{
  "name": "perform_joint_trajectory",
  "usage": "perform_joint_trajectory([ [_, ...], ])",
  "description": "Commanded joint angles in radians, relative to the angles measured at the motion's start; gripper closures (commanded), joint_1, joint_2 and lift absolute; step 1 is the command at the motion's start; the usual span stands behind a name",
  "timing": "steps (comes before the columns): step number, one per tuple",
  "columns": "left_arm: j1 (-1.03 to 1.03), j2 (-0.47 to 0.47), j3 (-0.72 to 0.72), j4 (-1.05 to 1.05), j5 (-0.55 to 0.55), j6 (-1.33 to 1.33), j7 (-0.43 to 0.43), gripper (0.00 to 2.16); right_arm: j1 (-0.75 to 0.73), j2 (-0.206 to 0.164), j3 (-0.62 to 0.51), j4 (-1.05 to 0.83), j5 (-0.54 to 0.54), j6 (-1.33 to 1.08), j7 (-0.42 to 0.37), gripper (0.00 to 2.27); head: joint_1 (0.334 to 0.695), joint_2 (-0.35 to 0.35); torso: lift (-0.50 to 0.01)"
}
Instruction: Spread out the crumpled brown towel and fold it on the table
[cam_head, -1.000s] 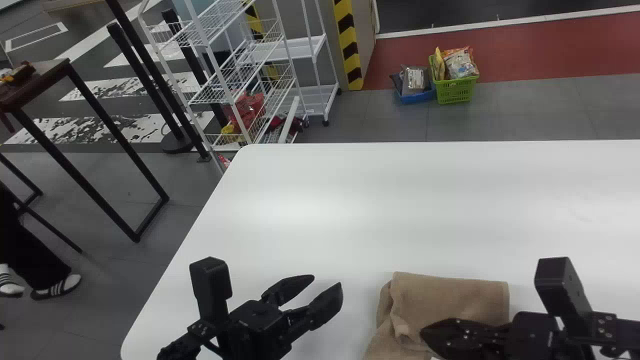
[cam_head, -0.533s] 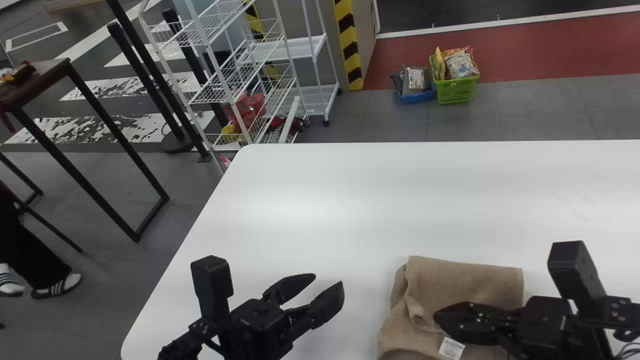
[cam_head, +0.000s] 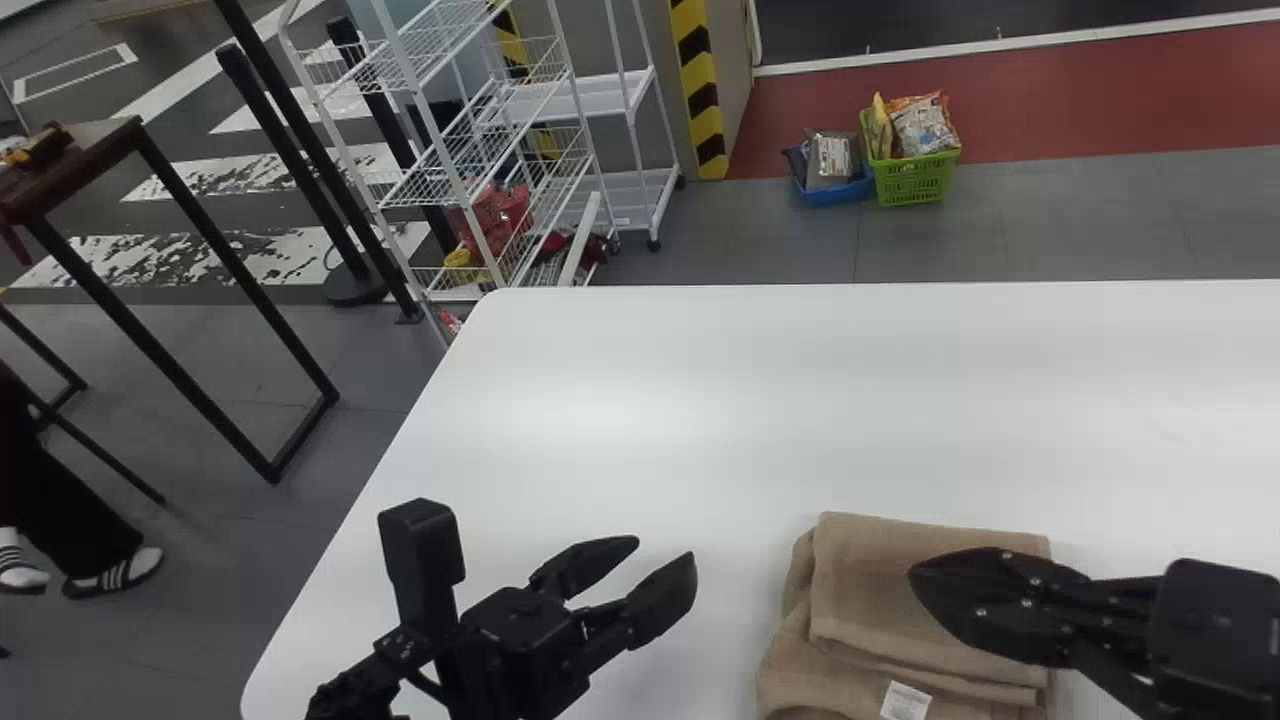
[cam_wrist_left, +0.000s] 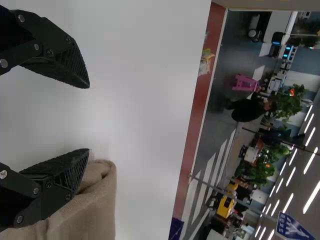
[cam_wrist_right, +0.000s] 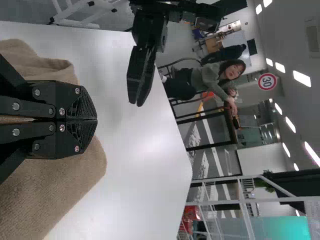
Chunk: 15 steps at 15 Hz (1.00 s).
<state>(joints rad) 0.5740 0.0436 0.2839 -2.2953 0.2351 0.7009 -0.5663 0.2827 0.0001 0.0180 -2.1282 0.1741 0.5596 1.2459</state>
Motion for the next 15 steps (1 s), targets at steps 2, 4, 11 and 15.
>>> perform_joint_trajectory([
  [2,0.009,-0.005,0.000,-0.027,0.030,-0.011,0.005,0.46,0.012,0.001,-0.115,-0.018,-0.091,-0.023,-0.025,0.00,0.695,0.279,-0.127],
  [4,0.009,-0.022,-0.006,-0.027,0.030,-0.076,0.012,0.46,0.013,0.001,-0.174,-0.018,-0.139,-0.048,-0.057,0.03,0.695,0.244,-0.127],
  [11,0.032,-0.042,-0.098,0.083,0.018,-0.597,0.175,0.45,0.105,0.001,-0.378,-0.042,-0.324,-0.281,-0.299,0.05,0.695,0.085,-0.127],
  [15,0.032,-0.036,-0.109,0.169,0.012,-0.775,0.236,0.45,0.124,0.001,-0.523,0.034,-0.400,-0.358,-0.356,0.05,0.695,-0.001,-0.127],
])
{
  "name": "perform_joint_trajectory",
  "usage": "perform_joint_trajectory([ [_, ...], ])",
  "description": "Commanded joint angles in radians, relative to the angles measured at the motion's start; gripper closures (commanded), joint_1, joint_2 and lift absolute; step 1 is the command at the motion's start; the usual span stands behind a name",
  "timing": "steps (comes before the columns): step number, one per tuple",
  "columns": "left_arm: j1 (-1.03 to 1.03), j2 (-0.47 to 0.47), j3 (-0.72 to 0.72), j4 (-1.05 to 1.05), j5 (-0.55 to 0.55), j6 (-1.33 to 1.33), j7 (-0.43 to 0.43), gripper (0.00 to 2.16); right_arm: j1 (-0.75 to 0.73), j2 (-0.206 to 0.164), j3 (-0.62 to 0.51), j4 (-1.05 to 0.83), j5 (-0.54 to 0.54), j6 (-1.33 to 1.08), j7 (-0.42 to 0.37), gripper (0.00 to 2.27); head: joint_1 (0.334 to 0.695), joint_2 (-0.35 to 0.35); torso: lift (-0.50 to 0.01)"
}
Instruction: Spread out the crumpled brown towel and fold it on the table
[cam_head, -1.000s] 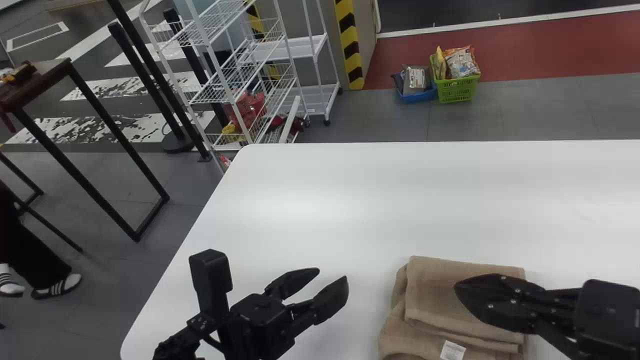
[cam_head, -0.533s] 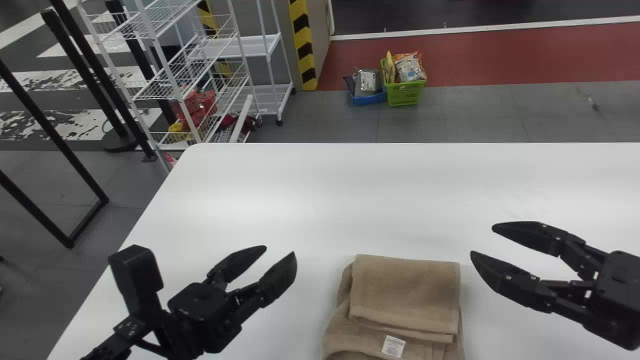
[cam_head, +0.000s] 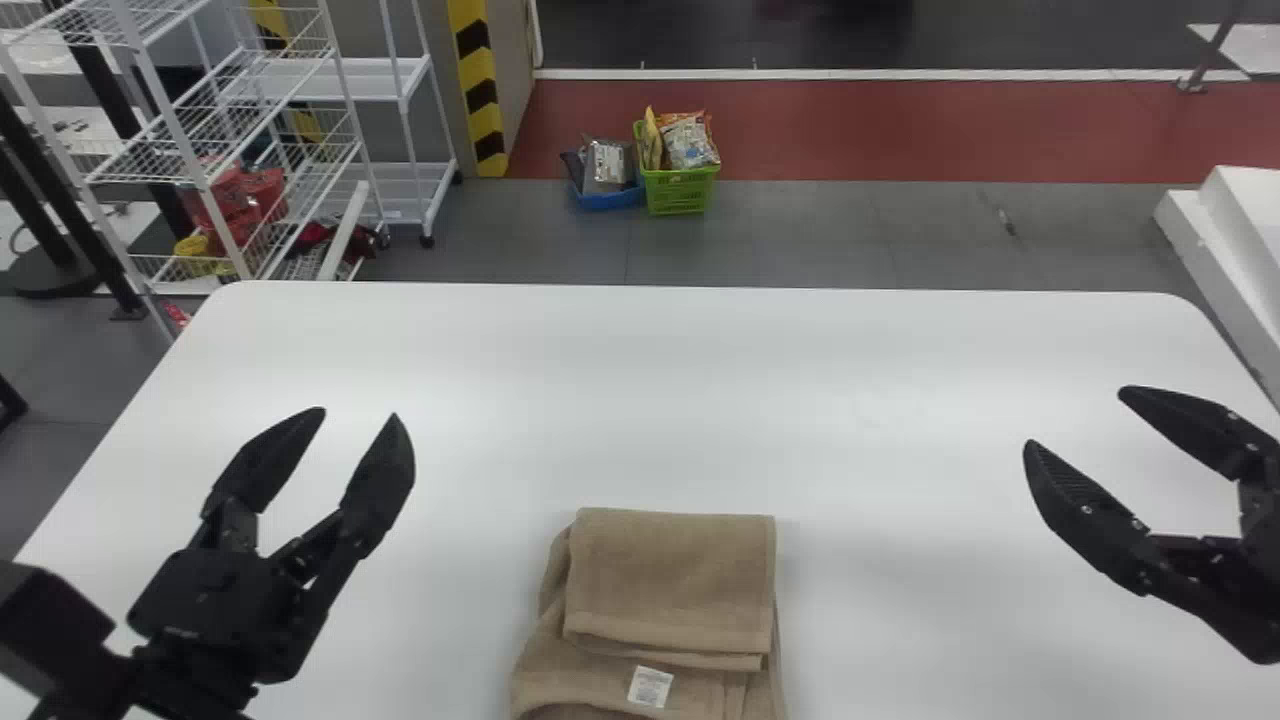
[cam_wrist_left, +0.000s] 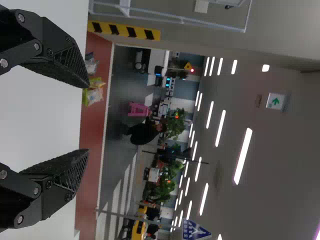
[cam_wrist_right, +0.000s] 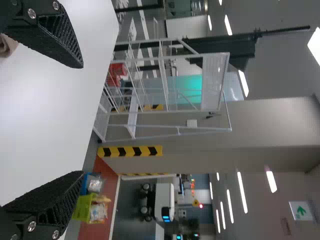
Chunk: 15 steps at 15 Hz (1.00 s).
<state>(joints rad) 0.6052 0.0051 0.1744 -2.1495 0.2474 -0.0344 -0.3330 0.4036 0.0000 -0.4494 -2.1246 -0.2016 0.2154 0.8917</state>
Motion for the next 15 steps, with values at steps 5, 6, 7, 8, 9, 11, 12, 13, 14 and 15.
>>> perform_joint_trajectory([
  [5,0.031,0.004,-0.018,0.115,-0.011,-0.166,0.031,0.45,0.064,0.001,-0.132,0.104,-0.055,-0.133,-0.102,0.07,0.695,-0.117,-0.127],
  [6,0.035,0.004,-0.036,0.131,-0.028,-0.199,0.045,0.45,0.083,0.001,-0.123,0.098,-0.055,-0.136,-0.134,0.09,0.695,-0.133,-0.127],
  [7,0.038,0.004,-0.056,0.143,-0.054,-0.224,0.065,0.45,0.100,0.001,-0.106,0.091,-0.055,-0.139,-0.163,0.09,0.695,-0.158,-0.127],
  [8,0.041,0.007,-0.075,0.149,-0.057,-0.236,0.071,0.45,0.113,0.001,-0.080,0.084,-0.052,-0.158,-0.189,0.10,0.695,-0.169,-0.127],
  [9,0.044,0.010,-0.095,0.151,-0.068,-0.236,0.072,0.45,0.135,0.001,-0.046,0.075,-0.041,-0.182,-0.223,0.10,0.695,-0.174,-0.127],
  [11,0.059,0.019,-0.131,0.163,-0.102,-0.285,0.086,0.45,0.170,0.001,0.015,0.072,-0.032,-0.216,-0.250,0.10,0.695,-0.182,-0.127],
  [12,0.073,0.030,-0.145,0.166,-0.108,-0.304,0.103,0.45,0.181,0.001,0.044,0.066,-0.021,-0.213,-0.264,0.10,0.695,-0.181,-0.127],
  [13,0.084,0.033,-0.150,0.166,-0.109,-0.319,0.106,0.45,0.190,0.001,0.074,0.057,0.010,-0.207,-0.287,0.10,0.695,-0.171,-0.127],
  [14,0.087,0.036,-0.159,0.166,-0.111,-0.322,0.107,0.45,0.207,0.001,0.100,0.044,0.033,-0.210,-0.307,0.10,0.695,-0.163,-0.127],
  [15,0.088,0.041,-0.174,0.166,-0.122,-0.322,0.114,0.45,0.216,0.001,0.112,0.043,0.033,-0.210,-0.309,0.10,0.695,-0.156,-0.127],
])
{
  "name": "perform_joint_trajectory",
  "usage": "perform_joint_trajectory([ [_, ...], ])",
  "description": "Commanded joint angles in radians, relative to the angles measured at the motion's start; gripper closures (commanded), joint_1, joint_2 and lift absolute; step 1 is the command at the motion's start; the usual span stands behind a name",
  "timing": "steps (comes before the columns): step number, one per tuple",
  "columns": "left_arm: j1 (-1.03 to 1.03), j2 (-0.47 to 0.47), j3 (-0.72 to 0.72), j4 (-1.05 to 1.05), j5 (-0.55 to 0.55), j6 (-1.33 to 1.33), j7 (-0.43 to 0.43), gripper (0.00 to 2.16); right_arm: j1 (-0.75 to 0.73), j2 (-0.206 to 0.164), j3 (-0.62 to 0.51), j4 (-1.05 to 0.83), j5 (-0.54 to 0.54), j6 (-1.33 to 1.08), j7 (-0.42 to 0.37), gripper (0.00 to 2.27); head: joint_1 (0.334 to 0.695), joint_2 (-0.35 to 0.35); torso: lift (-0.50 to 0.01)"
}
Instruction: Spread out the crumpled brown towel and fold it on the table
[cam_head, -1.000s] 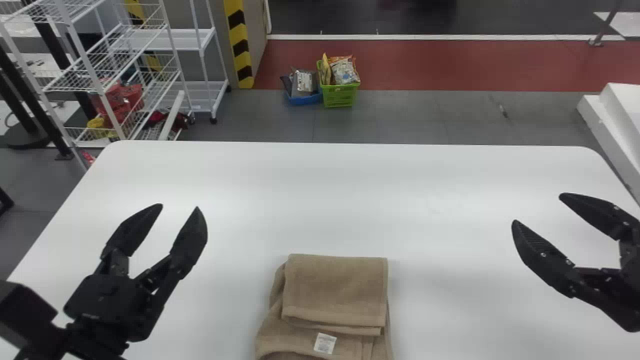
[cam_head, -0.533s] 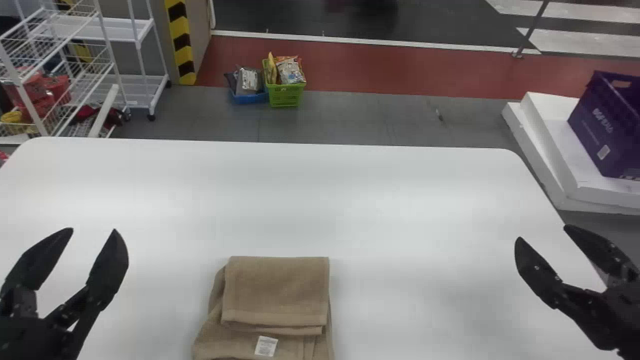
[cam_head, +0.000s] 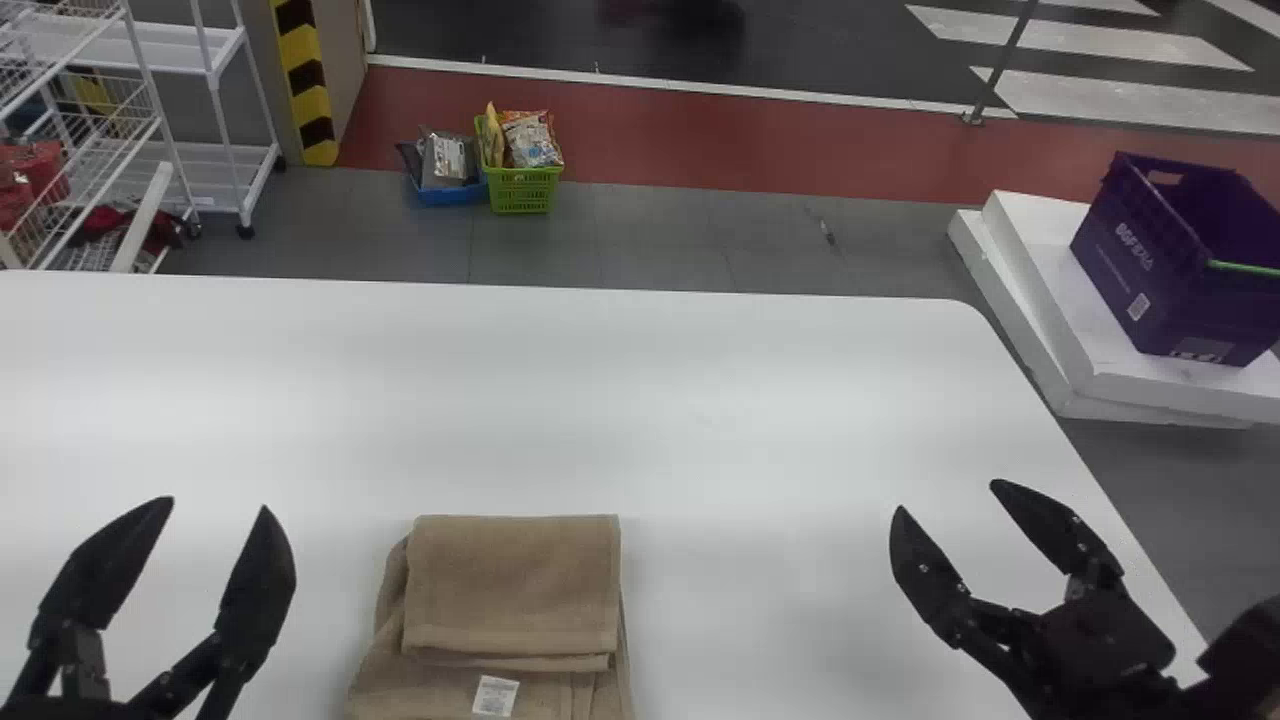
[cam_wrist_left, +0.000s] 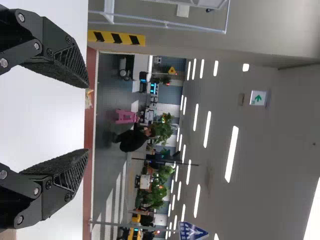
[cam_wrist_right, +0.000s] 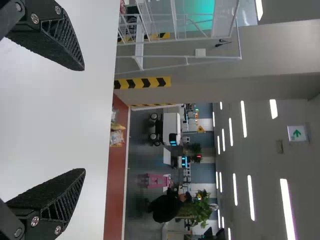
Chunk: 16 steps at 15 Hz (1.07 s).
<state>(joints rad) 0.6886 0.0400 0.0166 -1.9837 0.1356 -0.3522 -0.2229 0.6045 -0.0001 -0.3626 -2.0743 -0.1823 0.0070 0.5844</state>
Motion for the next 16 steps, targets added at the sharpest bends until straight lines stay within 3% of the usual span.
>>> perform_joint_trajectory([
  [1,0.006,0.014,-0.027,0.002,-0.021,-0.004,0.013,0.45,0.018,0.001,0.033,-0.006,0.014,-0.002,-0.001,0.10,0.695,-0.149,-0.127],
  [15,-0.026,0.057,-0.067,0.009,-0.036,0.048,0.066,0.43,0.006,0.001,0.093,0.003,0.096,-0.020,-0.046,0.10,0.695,-0.117,-0.127],
  [16,-0.026,0.057,-0.069,0.008,-0.039,0.057,0.071,0.27,0.005,0.001,0.094,0.002,0.104,-0.026,-0.051,0.10,0.695,-0.117,-0.127],
])
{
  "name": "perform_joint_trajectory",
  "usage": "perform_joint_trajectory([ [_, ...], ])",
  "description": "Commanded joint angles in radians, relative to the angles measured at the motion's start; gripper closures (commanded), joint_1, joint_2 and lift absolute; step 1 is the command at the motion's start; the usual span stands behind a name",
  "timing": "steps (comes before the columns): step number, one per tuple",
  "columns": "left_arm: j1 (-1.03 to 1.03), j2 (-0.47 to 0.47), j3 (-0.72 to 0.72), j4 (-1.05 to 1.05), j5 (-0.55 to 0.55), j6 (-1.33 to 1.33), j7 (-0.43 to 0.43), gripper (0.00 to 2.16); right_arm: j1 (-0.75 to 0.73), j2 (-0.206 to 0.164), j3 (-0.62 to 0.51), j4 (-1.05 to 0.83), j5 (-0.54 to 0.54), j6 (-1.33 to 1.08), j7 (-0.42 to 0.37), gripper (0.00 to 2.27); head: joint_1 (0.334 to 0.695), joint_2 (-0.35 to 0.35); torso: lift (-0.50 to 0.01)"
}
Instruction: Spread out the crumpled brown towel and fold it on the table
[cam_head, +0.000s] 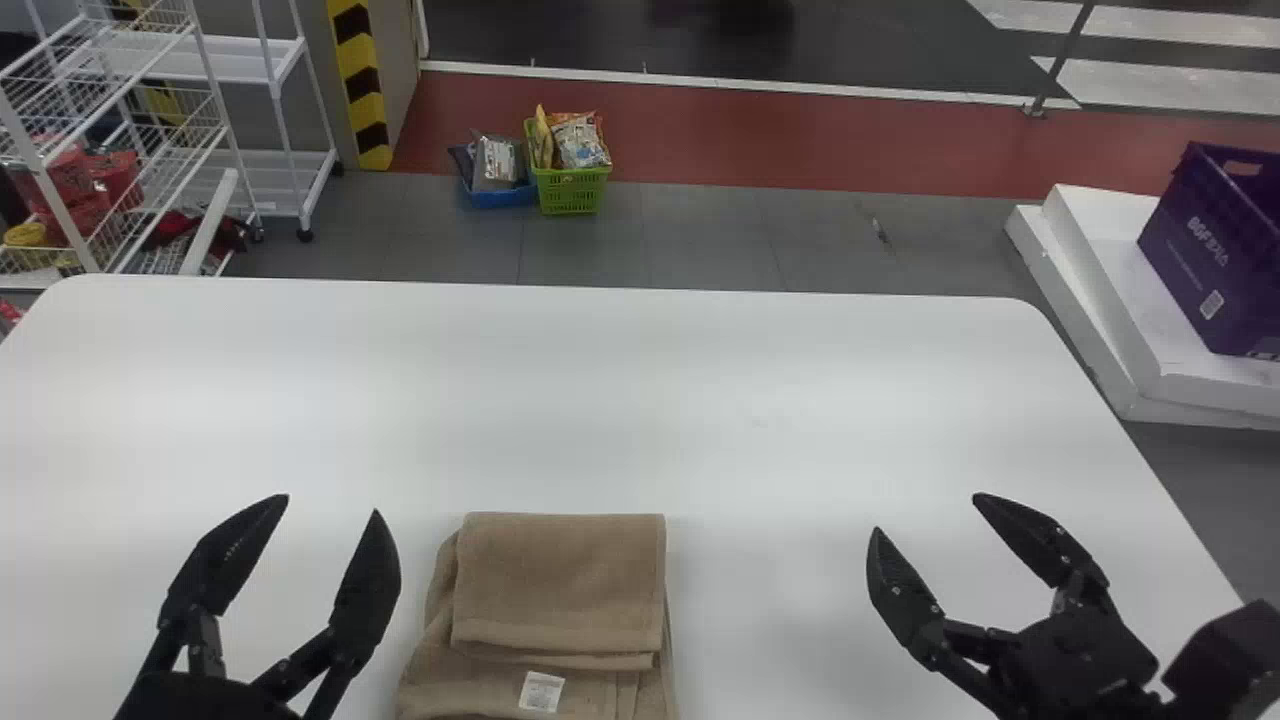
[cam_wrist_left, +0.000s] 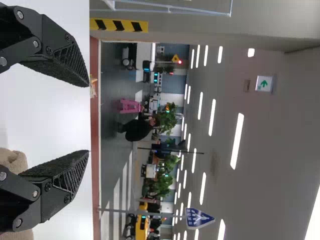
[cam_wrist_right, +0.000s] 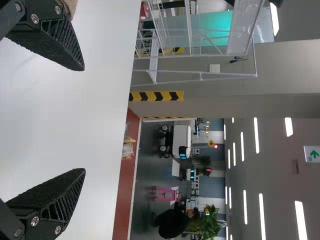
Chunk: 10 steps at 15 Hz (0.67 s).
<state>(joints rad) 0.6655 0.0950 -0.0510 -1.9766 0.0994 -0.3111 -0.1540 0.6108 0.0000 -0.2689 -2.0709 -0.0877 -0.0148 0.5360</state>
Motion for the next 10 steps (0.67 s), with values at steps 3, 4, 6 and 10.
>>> perform_joint_trajectory([
  [3,-0.006,0.009,0.000,-0.005,-0.003,0.043,0.002,0.14,-0.002,0.001,0.008,-0.005,0.025,-0.023,-0.007,0.10,0.695,-0.117,-0.127],
  [4,-0.010,0.017,0.002,-0.010,-0.001,0.093,-0.004,0.14,-0.002,0.001,0.010,-0.005,0.029,-0.026,-0.007,0.10,0.695,-0.116,-0.127],
  [6,-0.017,0.020,0.005,-0.011,-0.001,0.126,-0.002,0.13,-0.002,0.001,0.017,-0.005,0.051,-0.035,-0.007,0.10,0.695,-0.112,-0.127],
  [10,-0.024,0.025,0.010,-0.014,0.003,0.169,-0.019,0.12,0.003,0.001,0.040,-0.011,0.085,-0.050,-0.005,0.10,0.695,-0.099,-0.127],
])
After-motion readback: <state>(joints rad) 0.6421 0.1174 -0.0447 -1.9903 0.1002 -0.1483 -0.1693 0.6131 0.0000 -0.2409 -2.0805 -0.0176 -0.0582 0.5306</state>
